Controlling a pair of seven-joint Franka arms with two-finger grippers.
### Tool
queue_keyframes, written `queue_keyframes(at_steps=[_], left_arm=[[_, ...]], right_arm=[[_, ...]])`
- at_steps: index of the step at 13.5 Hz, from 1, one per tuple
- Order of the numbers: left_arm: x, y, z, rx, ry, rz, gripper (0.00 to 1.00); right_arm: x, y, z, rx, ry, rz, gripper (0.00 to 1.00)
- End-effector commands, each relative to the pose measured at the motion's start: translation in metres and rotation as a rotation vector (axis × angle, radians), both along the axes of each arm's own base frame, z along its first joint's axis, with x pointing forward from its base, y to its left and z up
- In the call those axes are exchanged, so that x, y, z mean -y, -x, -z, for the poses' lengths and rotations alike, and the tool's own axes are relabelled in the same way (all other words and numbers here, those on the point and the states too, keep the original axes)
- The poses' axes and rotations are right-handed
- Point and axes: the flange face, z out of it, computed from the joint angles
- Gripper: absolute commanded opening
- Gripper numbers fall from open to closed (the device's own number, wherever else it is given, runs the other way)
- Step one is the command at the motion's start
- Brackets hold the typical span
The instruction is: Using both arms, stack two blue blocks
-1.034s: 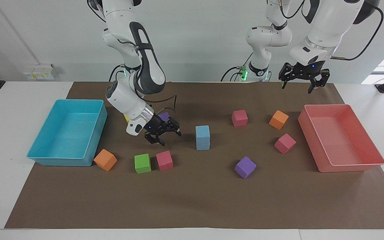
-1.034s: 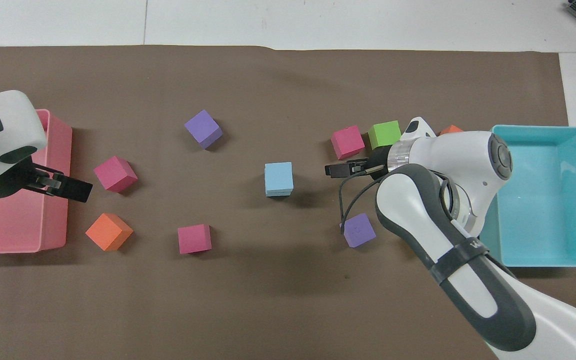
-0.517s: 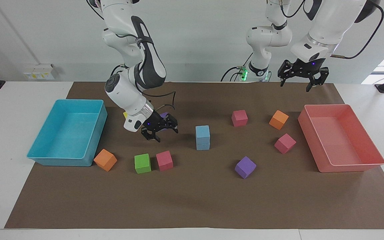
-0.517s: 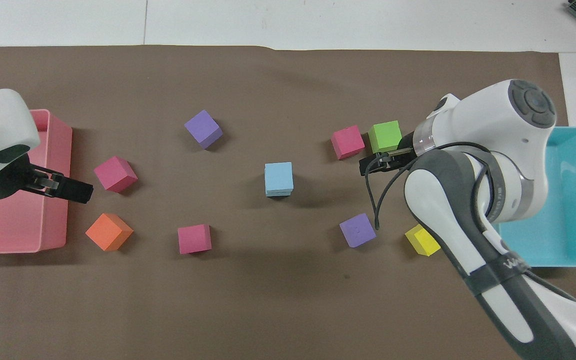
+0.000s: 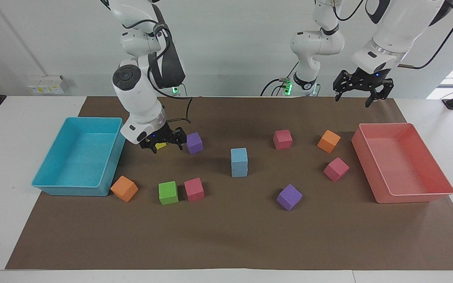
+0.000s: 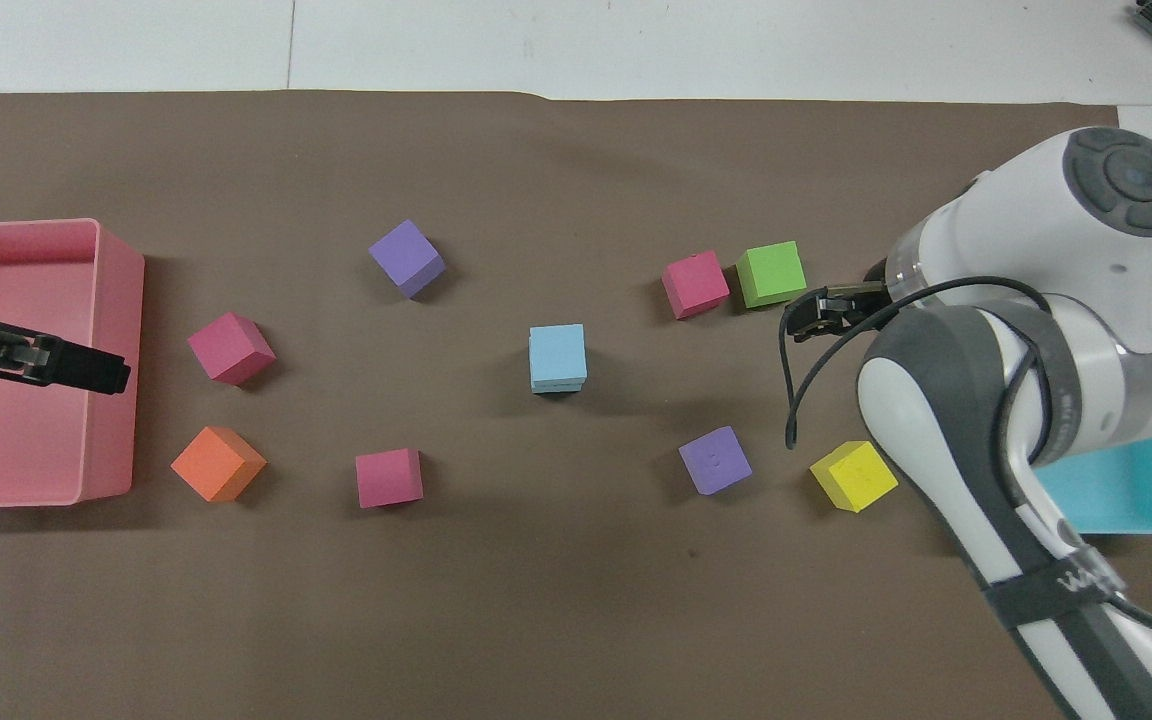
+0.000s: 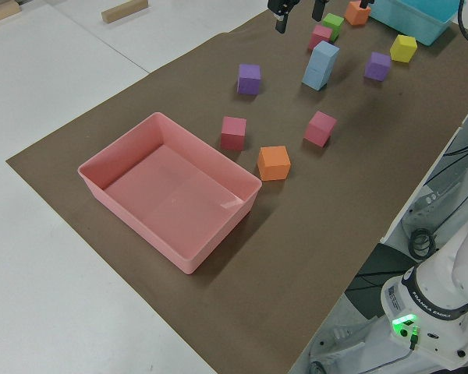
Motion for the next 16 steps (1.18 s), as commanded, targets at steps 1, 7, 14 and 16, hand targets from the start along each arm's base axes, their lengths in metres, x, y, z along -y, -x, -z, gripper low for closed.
queue_keyframes(at_steps=[1,7,14,16], left_arm=[[-0.004,0.005,-0.008,-0.006,0.008,-0.003,1.00],[-0.004,0.005,-0.008,-0.006,0.008,-0.003,1.00],[-0.004,0.005,-0.008,-0.006,0.008,-0.003,1.00],[-0.004,0.005,-0.008,-0.006,0.008,-0.003,1.00]], right_arm=[[0.045,0.011,-0.029,0.002,0.027,0.077,1.00],[0.108,0.042,-0.094,0.042,0.048,0.109,1.00],[0.122,0.053,-0.156,0.043,0.089,0.041,1.00],[0.120,0.056,-0.158,0.032,0.092,0.033,1.00]])
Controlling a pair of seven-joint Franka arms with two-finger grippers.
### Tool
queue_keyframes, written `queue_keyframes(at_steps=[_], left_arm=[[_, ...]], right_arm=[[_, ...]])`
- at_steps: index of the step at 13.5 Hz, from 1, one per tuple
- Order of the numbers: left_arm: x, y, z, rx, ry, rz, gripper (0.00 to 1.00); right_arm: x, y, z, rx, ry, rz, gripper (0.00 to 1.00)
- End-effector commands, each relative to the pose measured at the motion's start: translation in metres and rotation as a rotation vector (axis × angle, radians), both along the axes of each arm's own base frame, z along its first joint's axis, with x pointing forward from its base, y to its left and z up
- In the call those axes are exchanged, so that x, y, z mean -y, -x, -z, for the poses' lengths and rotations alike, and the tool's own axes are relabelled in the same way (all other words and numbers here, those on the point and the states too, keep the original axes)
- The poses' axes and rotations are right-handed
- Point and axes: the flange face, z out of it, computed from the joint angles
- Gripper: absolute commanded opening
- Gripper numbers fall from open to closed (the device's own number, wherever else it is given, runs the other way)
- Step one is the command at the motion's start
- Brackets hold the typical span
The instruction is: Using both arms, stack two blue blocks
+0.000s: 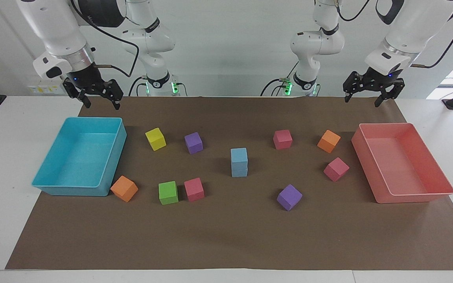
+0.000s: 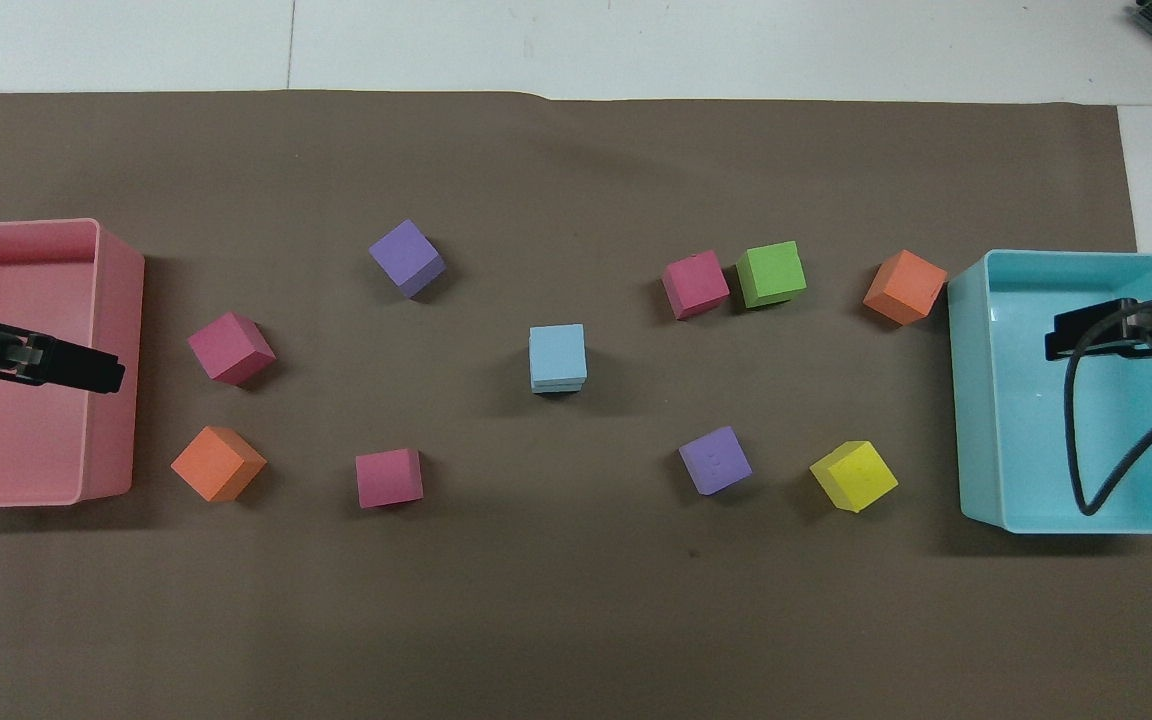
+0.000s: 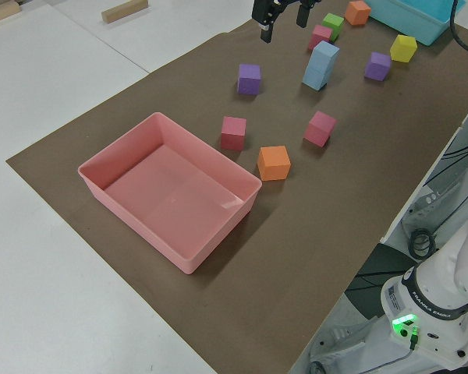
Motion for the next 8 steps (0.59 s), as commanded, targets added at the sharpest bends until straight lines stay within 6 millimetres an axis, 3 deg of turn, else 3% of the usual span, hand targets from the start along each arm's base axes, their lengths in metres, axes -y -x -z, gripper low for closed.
queue_keyframes(at_steps=[1,8], left_arm=[[-0.0028,0.0050,-0.0079,-0.005,0.008,0.000,1.00],[-0.0028,0.0050,-0.0079,-0.005,0.008,0.000,1.00]], right_arm=[[-0.0017,0.0011,-0.0055,-0.010,0.027,-0.026,1.00],[0.0022,0.0056,-0.0120,0.001,0.030,-0.020,1.00]])
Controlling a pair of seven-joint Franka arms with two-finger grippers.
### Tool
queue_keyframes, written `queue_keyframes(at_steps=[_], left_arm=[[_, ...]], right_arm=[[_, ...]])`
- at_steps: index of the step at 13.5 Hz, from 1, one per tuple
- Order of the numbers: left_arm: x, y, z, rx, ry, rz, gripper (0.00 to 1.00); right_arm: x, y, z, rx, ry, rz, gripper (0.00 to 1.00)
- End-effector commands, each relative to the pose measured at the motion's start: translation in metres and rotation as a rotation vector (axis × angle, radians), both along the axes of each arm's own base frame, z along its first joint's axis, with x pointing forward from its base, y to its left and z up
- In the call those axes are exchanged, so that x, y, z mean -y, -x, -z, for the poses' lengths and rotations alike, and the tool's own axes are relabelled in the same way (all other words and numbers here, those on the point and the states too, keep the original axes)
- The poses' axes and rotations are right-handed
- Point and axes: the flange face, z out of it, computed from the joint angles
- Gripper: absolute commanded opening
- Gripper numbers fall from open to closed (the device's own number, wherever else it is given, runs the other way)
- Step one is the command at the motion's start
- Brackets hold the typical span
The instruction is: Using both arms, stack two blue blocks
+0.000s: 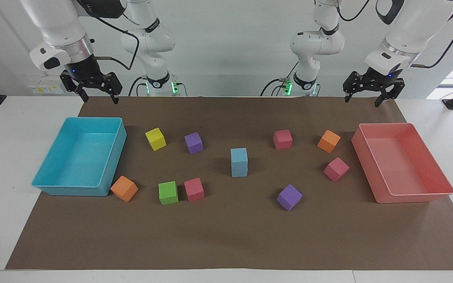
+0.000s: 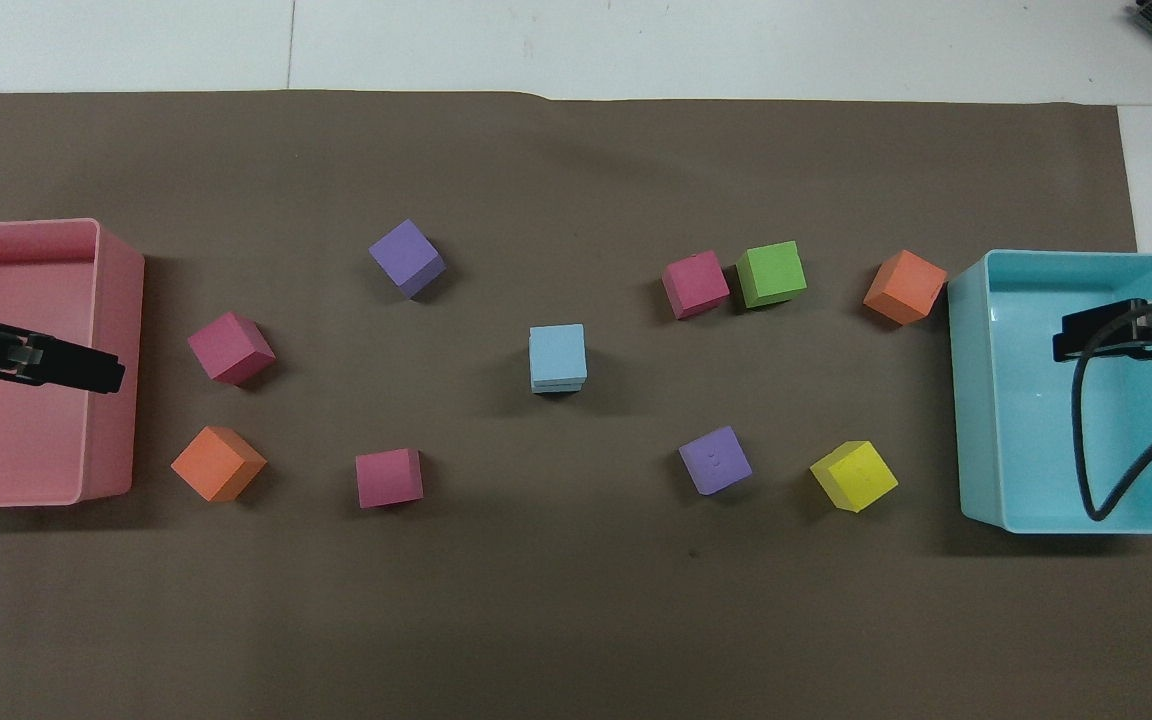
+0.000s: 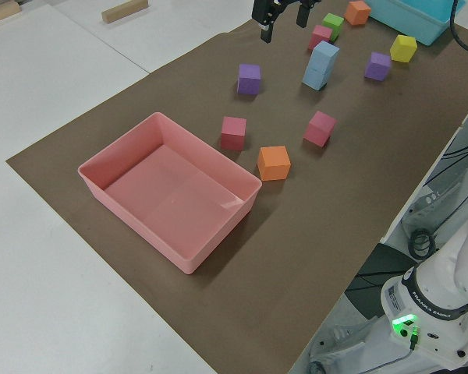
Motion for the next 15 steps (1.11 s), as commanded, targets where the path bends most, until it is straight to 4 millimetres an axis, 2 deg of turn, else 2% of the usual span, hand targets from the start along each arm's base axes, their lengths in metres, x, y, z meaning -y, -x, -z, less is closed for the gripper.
queue_keyframes(at_steps=[1,3,9,11,12,13,15], left_arm=[[-0.003,0.005,-0.008,-0.005,0.007,0.000,1.00],[-0.003,0.005,-0.008,-0.005,0.008,0.000,1.00],[-0.003,0.005,-0.008,-0.007,0.008,0.000,1.00],[-0.003,0.005,-0.008,-0.007,0.008,0.000,1.00],[-0.003,0.005,-0.008,-0.005,0.007,0.000,1.00],[-0.003,0.005,-0.008,-0.005,0.008,0.000,1.00],[-0.003,0.005,-0.008,-0.005,0.008,0.000,1.00]], right_arm=[[-0.002,0.006,-0.009,-0.003,0.030,-0.024,1.00],[-0.016,0.007,-0.013,0.006,0.082,-0.054,1.00],[-0.027,0.011,-0.019,0.016,0.080,-0.071,1.00],[-0.021,0.015,-0.019,-0.009,0.057,-0.063,1.00],[-0.017,0.025,-0.032,-0.018,0.027,-0.042,1.00],[-0.005,0.028,-0.037,-0.015,-0.031,-0.011,1.00],[0.003,0.031,-0.036,-0.027,-0.026,-0.012,1.00]])
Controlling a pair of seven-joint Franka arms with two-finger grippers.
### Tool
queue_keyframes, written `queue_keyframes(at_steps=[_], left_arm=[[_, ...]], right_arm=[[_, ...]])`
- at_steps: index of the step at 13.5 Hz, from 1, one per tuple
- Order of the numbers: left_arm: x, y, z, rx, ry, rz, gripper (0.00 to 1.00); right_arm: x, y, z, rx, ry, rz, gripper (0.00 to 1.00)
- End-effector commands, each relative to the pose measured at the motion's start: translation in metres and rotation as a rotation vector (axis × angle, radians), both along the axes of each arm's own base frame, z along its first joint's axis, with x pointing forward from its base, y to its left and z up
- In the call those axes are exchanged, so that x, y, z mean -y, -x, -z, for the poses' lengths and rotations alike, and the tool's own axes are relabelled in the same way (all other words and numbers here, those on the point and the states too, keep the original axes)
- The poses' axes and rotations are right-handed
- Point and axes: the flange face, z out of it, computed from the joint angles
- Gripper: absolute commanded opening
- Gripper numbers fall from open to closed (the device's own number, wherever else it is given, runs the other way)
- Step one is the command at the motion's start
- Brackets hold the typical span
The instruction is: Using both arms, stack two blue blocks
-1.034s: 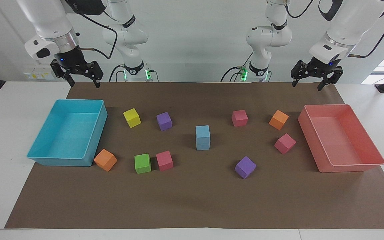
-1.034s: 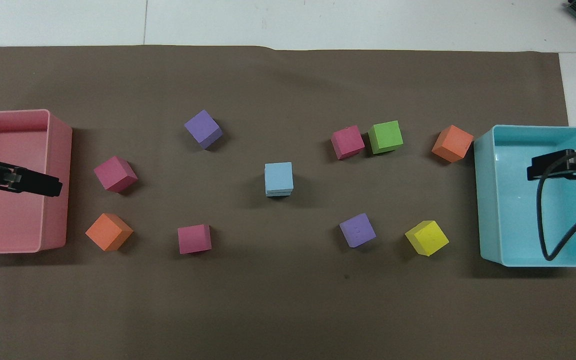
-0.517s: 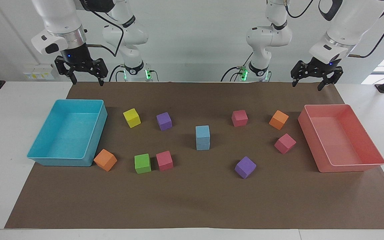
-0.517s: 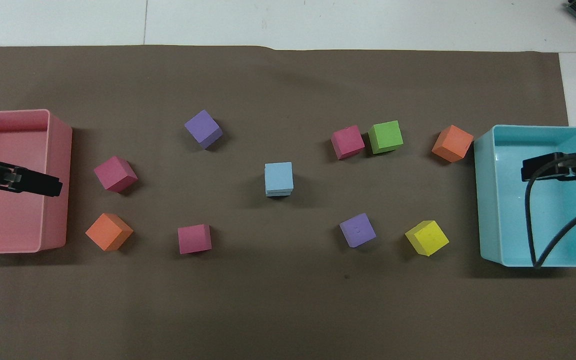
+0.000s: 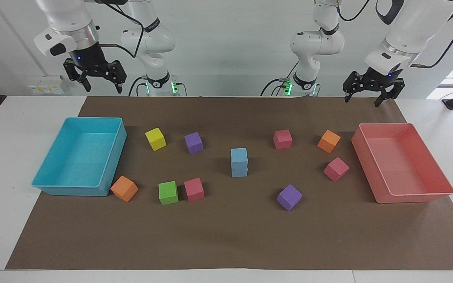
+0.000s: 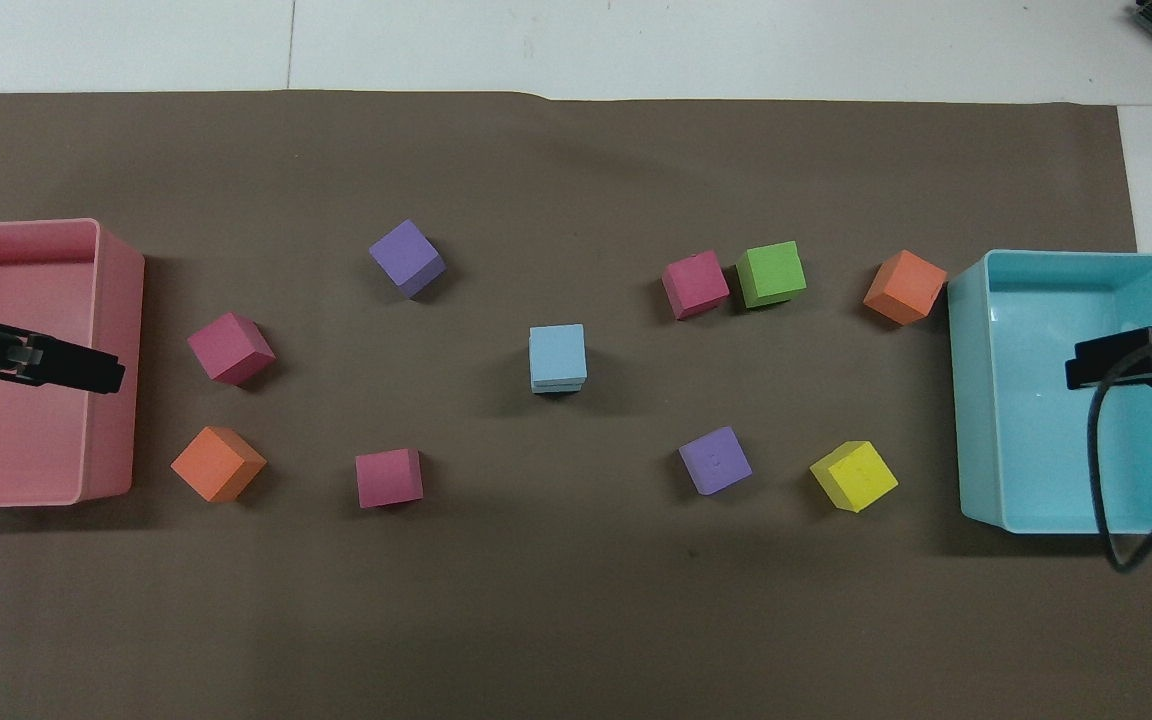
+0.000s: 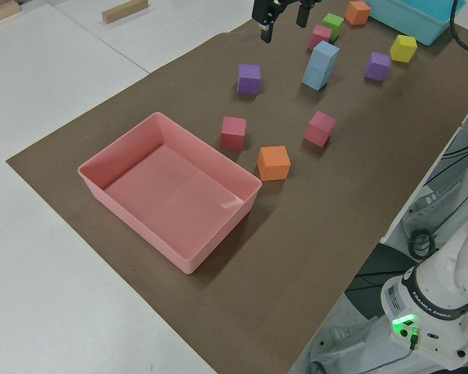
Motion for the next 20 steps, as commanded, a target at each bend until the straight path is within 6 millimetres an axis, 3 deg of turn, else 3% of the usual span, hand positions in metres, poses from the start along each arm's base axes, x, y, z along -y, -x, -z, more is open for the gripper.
queue_keyframes(at_steps=[1,9,13,20], left_arm=[[-0.003,0.005,-0.008,-0.005,0.008,0.000,1.00],[-0.003,0.005,-0.008,-0.005,0.008,0.000,1.00],[-0.003,0.005,-0.008,-0.005,0.008,0.000,1.00],[-0.004,0.006,-0.007,-0.012,0.007,-0.001,1.00]], right_arm=[[0.013,0.014,-0.008,-0.006,-0.030,-0.003,1.00],[0.004,0.010,-0.006,0.038,-0.018,-0.039,1.00],[0.016,-0.007,0.000,0.021,-0.014,-0.028,1.00],[0.019,-0.006,-0.003,0.047,-0.014,-0.024,1.00]])
